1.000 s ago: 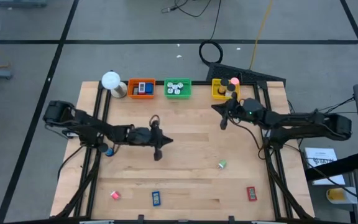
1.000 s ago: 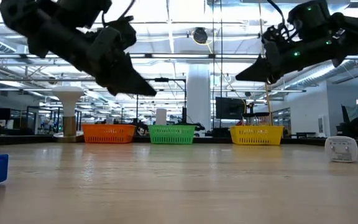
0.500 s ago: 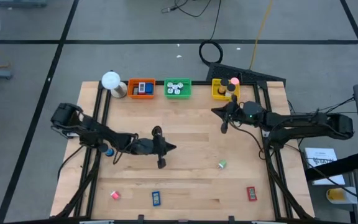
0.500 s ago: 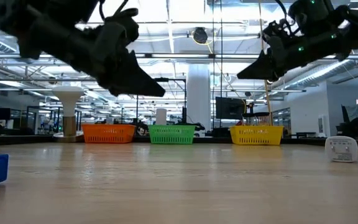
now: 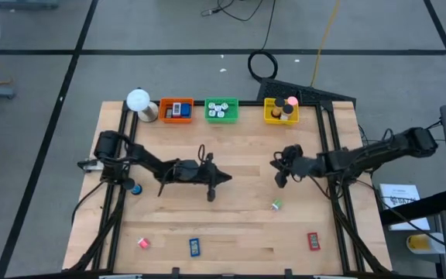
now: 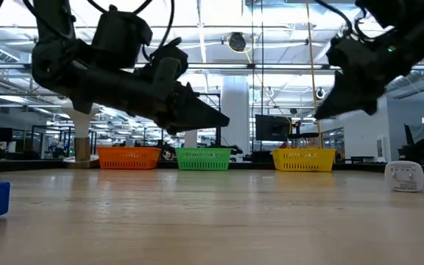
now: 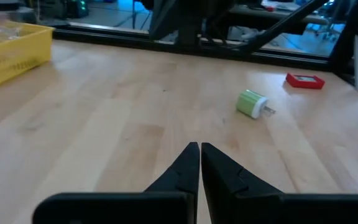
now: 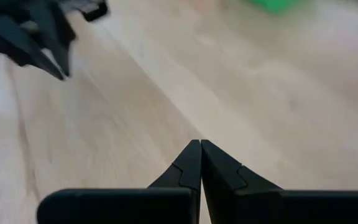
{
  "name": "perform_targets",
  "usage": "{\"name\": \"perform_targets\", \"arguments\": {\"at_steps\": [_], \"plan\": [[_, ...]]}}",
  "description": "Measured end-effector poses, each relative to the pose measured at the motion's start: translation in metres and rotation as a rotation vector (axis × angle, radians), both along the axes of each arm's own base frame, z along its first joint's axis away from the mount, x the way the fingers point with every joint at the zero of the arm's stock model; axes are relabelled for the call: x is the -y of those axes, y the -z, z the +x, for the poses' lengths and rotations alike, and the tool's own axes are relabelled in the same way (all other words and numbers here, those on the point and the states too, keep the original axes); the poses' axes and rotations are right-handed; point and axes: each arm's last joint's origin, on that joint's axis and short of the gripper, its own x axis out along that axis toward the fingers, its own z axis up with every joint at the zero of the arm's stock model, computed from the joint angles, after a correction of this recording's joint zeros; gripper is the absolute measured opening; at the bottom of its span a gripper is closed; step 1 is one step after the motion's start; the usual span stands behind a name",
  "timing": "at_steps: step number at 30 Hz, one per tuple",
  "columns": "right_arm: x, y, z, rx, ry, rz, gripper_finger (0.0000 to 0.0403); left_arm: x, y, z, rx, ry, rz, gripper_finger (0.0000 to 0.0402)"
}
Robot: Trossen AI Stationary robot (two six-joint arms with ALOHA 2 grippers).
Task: Pick & Place Office items
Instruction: Put the red digital clock into the orange basket
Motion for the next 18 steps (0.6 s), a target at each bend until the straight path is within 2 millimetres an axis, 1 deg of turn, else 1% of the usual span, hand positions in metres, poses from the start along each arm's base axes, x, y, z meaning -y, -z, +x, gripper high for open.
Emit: {"name": "perform_targets", "arguments": {"at_steps": [4, 7, 13, 15, 18], "plan": [[-0.012, 0.009, -0.004, -0.051, 0.055, 0.097, 0.0, -0.001, 0.004, 0.002, -0.021, -0.005, -0.029, 0.0017], [-0.021, 0.009, -0.004, -0.14, 0.065, 0.117, 0.0, 0.0, 0.006, 0.002, -0.034, -0.003, -0.033, 0.0017], [-0.032, -0.013, 0.012, -0.33, 0.06, 0.091, 0.0, 0.002, 0.006, 0.001, -0.036, 0.004, -0.018, 0.0017], [-0.038, -0.02, 0.017, -0.383, 0.046, 0.151, 0.0, 0.002, 0.006, 0.001, -0.035, 0.001, -0.018, 0.0017], [-0.052, -0.025, 0.022, -0.475, 0.035, 0.28, 0.0002, 0.002, 0.006, 0.001, -0.036, 0.001, -0.016, 0.0017]]}}
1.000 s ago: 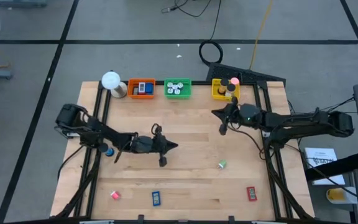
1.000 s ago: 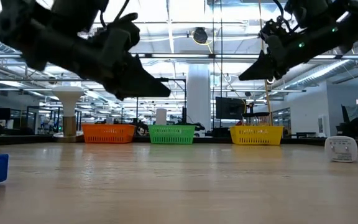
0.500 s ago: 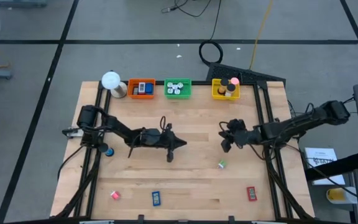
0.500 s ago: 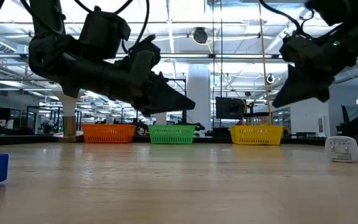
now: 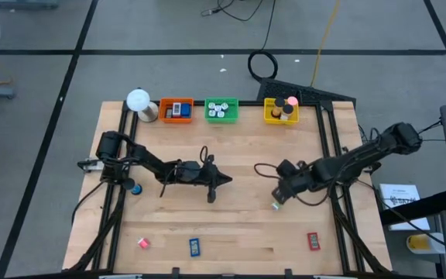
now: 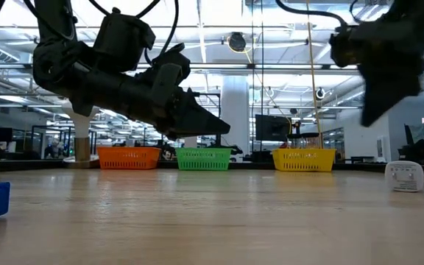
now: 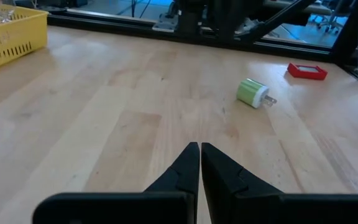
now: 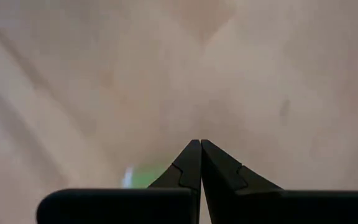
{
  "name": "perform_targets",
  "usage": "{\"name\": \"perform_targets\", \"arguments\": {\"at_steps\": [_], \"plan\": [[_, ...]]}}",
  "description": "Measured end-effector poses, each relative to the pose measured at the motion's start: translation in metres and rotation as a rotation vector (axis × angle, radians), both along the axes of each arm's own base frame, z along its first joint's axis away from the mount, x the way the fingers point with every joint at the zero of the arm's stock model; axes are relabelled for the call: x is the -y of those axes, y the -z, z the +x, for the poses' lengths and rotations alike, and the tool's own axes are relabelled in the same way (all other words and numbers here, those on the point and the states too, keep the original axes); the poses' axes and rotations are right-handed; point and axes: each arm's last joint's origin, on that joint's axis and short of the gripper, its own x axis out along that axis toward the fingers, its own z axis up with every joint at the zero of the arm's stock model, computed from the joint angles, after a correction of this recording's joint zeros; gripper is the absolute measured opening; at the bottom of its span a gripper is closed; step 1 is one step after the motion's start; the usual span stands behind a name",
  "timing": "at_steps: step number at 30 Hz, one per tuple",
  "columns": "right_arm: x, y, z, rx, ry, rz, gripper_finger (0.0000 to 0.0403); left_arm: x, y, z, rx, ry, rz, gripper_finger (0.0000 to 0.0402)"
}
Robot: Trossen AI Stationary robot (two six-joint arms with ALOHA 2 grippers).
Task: Pick & Place Office items
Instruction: Put the red digital clock into the orange basket
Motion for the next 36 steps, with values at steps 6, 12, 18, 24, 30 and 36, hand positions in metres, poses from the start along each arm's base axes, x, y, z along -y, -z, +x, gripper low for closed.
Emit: {"name": "perform_targets", "arguments": {"at_steps": [6, 12, 18, 24, 30, 36], "plan": [[-0.037, 0.004, -0.005, -0.19, 0.141, 0.214, 0.0004, 0.0, 0.0, 0.0, 0.001, -0.001, -0.002, 0.0017], [-0.073, 0.008, -0.023, -0.332, 0.34, 0.411, 0.0041, 0.003, 0.0, 0.0, 0.001, 0.003, -0.018, 0.0017], [-0.104, 0.007, -0.047, -0.391, 0.535, 0.497, 0.0128, 0.007, 0.0, -0.001, 0.001, 0.016, -0.017, 0.0017], [-0.114, 0.019, -0.053, -0.447, 0.579, 0.452, 0.0215, 0.007, 0.0, -0.001, 0.001, 0.015, -0.019, 0.0017], [-0.12, 0.034, -0.048, -0.47, 0.579, 0.419, 0.0259, 0.007, 0.0, -0.001, 0.001, 0.015, -0.025, 0.0017], [-0.124, 0.037, -0.046, -0.486, 0.576, 0.437, 0.0256, 0.007, 0.0, -0.001, 0.001, 0.014, -0.026, 0.0017]]}}
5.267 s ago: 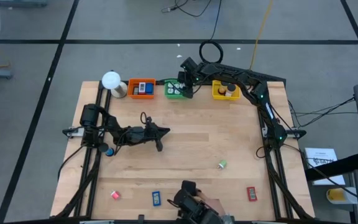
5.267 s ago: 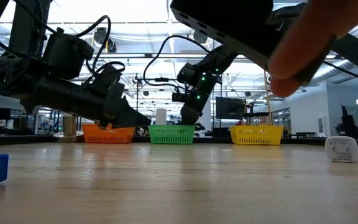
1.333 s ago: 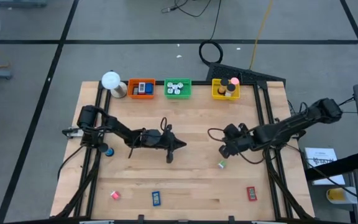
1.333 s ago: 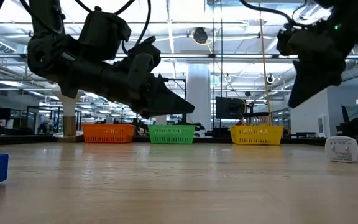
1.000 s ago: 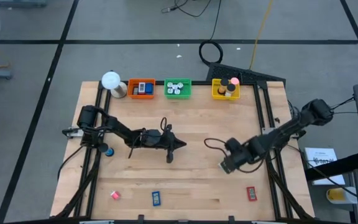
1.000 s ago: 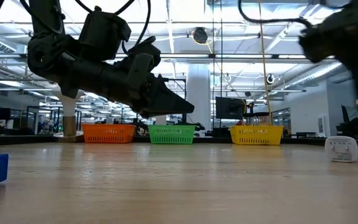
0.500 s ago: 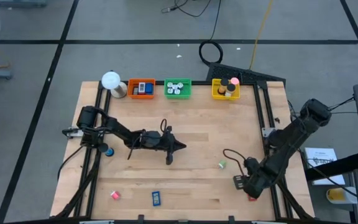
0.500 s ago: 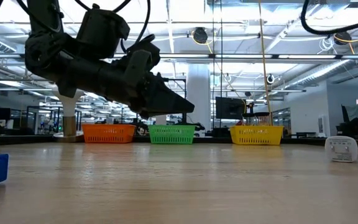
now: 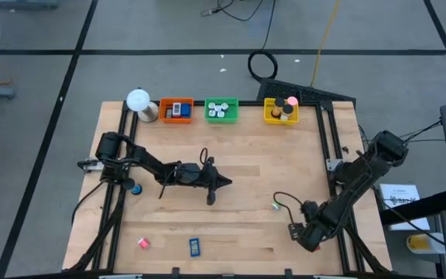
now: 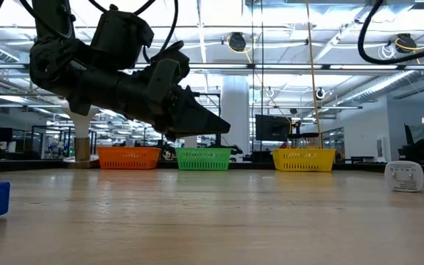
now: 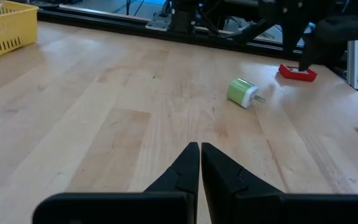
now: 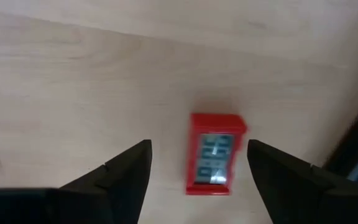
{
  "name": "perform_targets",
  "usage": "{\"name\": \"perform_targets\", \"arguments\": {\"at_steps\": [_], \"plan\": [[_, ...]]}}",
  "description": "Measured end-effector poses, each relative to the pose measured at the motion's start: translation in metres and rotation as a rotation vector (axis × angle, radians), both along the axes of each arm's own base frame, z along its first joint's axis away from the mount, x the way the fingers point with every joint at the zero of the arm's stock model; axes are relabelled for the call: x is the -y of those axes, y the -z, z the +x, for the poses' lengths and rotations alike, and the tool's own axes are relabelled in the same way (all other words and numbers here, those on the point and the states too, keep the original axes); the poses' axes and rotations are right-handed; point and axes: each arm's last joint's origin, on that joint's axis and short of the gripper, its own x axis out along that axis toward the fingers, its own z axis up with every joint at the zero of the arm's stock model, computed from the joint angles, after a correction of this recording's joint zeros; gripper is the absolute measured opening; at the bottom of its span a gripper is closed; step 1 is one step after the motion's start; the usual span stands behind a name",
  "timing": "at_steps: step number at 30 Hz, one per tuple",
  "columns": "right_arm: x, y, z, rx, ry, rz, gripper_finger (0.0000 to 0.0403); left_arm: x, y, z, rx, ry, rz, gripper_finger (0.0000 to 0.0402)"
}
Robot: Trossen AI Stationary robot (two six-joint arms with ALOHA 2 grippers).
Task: Pick & Place Office items
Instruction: Put the red digital clock into the orange basket
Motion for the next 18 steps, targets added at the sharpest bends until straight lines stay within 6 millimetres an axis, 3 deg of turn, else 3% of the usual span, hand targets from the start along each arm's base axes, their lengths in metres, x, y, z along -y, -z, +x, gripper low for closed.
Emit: {"name": "perform_targets", "arguments": {"at_steps": [4, 12, 18], "plan": [[-0.002, 0.007, -0.006, -0.065, 0.005, 0.014, 0.0248, 0.0, 0.0, 0.0, 0.0, -0.001, -0.005, 0.0017], [0.002, 0.025, -0.01, -0.032, 0.01, 0.054, 0.0246, 0.0, 0.0, 0.0, 0.0, 0.001, -0.005, 0.0017], [0.004, 0.029, -0.012, -0.03, -0.003, 0.047, 0.0196, 0.0, 0.0, 0.0, 0.0, 0.002, 0.0, 0.0017]]}}
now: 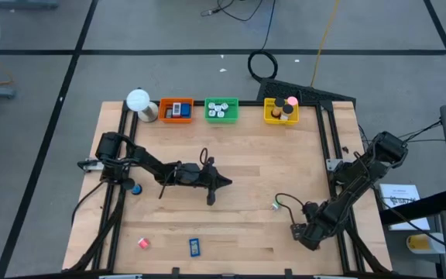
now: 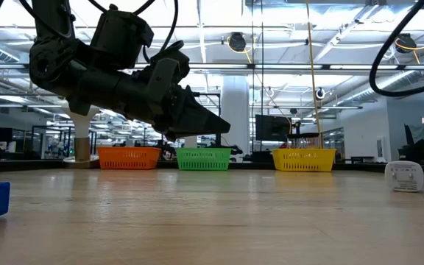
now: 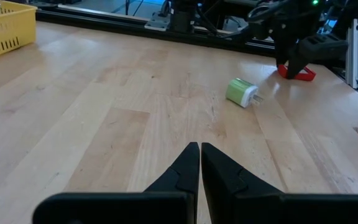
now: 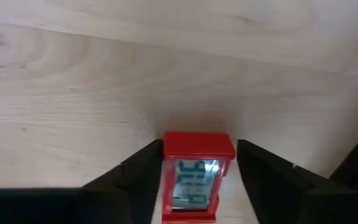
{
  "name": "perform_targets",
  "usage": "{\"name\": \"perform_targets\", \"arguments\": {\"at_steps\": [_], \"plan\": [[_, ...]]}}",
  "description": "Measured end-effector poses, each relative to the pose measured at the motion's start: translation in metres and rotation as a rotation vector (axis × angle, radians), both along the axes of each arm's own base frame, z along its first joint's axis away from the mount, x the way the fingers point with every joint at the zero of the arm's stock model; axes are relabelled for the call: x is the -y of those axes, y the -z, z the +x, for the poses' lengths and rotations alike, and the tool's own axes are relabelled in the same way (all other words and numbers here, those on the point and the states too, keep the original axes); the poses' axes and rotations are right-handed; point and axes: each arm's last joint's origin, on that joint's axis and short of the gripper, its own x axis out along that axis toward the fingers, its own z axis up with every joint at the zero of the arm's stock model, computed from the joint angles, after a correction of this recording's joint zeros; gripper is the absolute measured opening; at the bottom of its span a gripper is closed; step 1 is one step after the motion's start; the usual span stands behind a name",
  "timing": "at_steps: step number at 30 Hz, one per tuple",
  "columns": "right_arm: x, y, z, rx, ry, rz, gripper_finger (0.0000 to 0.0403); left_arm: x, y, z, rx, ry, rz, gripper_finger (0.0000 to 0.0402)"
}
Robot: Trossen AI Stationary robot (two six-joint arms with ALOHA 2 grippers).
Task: Pick & Place Office items
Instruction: Put the red digital clock into the orange basket
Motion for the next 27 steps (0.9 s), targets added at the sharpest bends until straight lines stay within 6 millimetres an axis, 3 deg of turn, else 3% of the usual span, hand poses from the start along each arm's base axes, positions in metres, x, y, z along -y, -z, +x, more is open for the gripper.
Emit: {"name": "perform_targets", "arguments": {"at_steps": [4, 7, 13, 16, 20, 27], "plan": [[0.0, 0.0, 0.002, 0.039, -0.009, -0.012, 0.0146, 0.0, 0.0, 0.0, 0.0, 0.0, 0.002, 0.0017], [0.003, -0.004, 0.009, 0.083, -0.025, 0.004, 0.0146, -0.002, 0.001, -0.004, -0.008, -0.014, 0.006, 0.0017], [0.026, -0.042, 0.036, 0.268, -0.074, -0.003, 0.0146, -0.009, -0.005, -0.02, 0.006, -0.101, 0.015, 0.0017], [0.054, -0.064, 0.053, 0.38, -0.085, -0.097, 0.0147, -0.011, -0.009, -0.032, 0.008, -0.152, 0.037, 0.0017], [0.098, -0.075, 0.081, 0.531, -0.155, -0.252, 0.0147, -0.012, -0.012, -0.048, 0.011, -0.223, 0.059, 0.0017], [0.184, -0.06, 0.151, 0.835, -0.266, -0.48, 0.0147, -0.014, -0.012, -0.072, 0.009, -0.325, 0.088, 0.0017]]}}
